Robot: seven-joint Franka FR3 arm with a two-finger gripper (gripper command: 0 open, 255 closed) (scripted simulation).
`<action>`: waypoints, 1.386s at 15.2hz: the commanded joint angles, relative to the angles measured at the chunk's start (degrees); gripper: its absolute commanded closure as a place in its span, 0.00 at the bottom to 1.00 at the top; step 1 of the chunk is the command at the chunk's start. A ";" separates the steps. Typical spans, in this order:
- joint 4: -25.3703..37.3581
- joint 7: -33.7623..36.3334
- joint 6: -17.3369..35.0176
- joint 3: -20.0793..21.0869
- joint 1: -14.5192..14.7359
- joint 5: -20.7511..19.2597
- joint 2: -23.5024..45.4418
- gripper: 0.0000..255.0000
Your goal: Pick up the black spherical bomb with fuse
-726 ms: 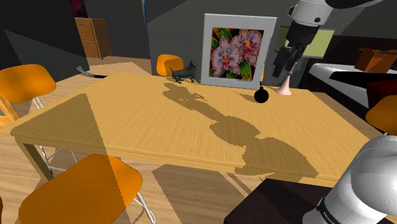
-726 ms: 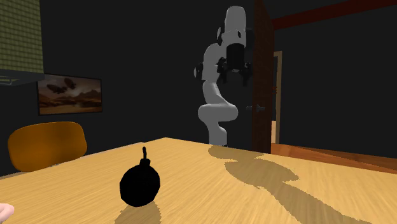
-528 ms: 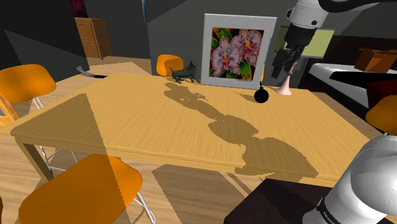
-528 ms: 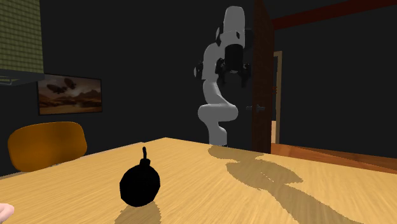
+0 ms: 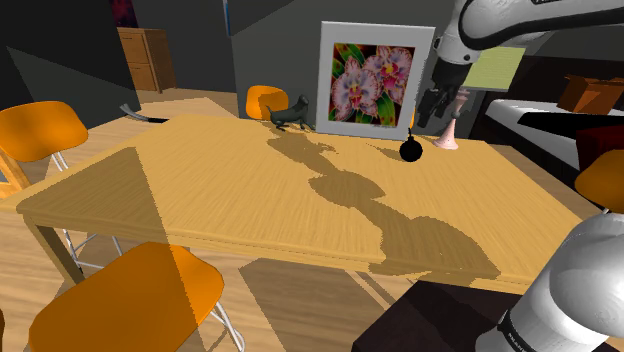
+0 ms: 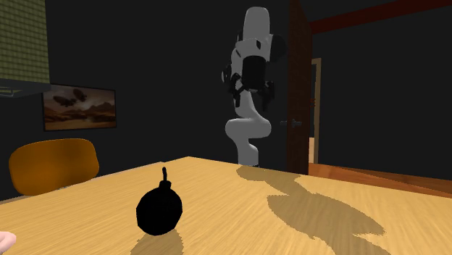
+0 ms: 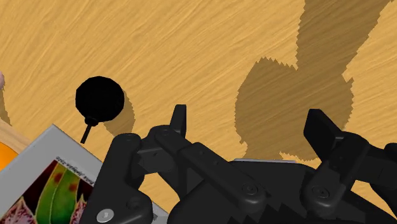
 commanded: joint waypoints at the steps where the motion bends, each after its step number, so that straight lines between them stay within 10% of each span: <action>1: 1.11 -1.67 2.25 -1.65 -0.29 -0.64 3.23 0.00; 21: 28.94 -22.31 15.79 -13.73 -5.27 8.98 44.91 0.00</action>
